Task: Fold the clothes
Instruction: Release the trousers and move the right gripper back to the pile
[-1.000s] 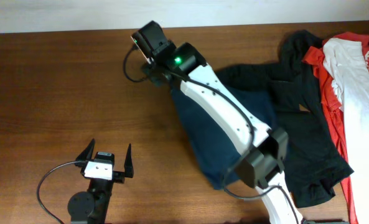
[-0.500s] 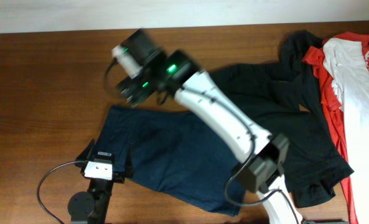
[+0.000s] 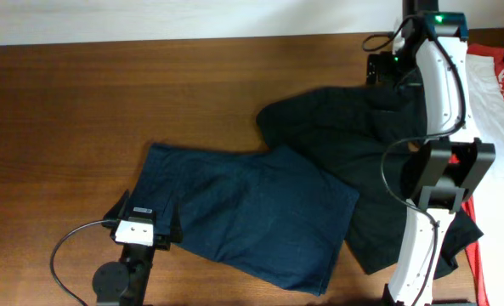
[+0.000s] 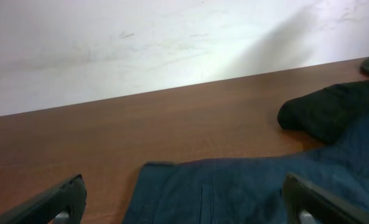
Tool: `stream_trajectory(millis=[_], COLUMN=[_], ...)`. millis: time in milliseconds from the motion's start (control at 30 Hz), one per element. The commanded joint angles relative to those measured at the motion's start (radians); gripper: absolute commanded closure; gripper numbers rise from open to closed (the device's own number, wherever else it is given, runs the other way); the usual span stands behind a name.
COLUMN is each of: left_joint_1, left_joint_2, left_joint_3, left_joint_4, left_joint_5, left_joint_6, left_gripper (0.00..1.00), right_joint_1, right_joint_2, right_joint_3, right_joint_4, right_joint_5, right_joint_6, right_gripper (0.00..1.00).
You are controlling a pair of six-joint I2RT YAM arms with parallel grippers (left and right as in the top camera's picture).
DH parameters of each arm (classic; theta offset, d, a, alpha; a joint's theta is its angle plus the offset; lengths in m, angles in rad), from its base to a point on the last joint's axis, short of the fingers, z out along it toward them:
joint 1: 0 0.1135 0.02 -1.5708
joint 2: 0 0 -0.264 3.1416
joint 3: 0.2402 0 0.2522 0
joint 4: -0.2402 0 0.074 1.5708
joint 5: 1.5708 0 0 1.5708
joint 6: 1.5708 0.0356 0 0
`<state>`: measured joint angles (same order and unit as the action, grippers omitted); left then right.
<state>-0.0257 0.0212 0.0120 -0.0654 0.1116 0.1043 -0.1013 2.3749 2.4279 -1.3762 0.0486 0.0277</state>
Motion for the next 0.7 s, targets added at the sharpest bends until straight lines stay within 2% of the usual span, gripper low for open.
stream_trajectory(millis=[0,233,267,300,333,367,433,500,667], left_joint_1=[0.005,0.005,0.005,0.005,0.005,0.005,0.005,0.005,0.005], left_joint_2=[-0.007,-0.007,-0.008,-0.008,-0.007,-0.008,-0.007,-0.007,-0.007], left_joint_3=[-0.003,-0.003,-0.003,-0.003,-0.003,-0.003,-0.003,-0.003,-0.003], left_joint_4=[-0.005,-0.005,-0.005,-0.005,-0.005,-0.005,-0.005,-0.005,-0.005], left_joint_5=[-0.004,-0.004,-0.004,-0.004,-0.004,-0.004,-0.004,-0.004,-0.004], left_joint_6=[-0.009,-0.009,-0.009,-0.009,-0.009,-0.009,-0.009,-0.009,-0.009], left_gripper=[0.01,0.01,0.01,0.01,0.01,0.01,0.01,0.01,0.01], right_joint_1=[-0.005,-0.004,-0.004,-0.004,-0.005,-0.006,-0.008,-0.019,-0.113], right_joint_2=[0.056,0.084,0.084,0.084,0.084,0.083,0.083,0.074,0.018], right_joint_3=[-0.032,-0.255,-0.266,-0.266,-0.255,-0.246,-0.215,-0.109,0.349], right_joint_4=[-0.005,0.071,0.071,0.072,0.068,0.061,0.037,-0.04,-0.266], right_joint_5=[-0.038,-0.049,-0.048,-0.048,-0.042,-0.033,-0.024,0.063,0.08], right_joint_6=[0.007,0.007,0.007,0.007,0.007,0.008,0.009,0.061,0.06], right_gripper=[0.01,0.01,0.17,0.47,0.9,0.96,0.96,0.96,0.96])
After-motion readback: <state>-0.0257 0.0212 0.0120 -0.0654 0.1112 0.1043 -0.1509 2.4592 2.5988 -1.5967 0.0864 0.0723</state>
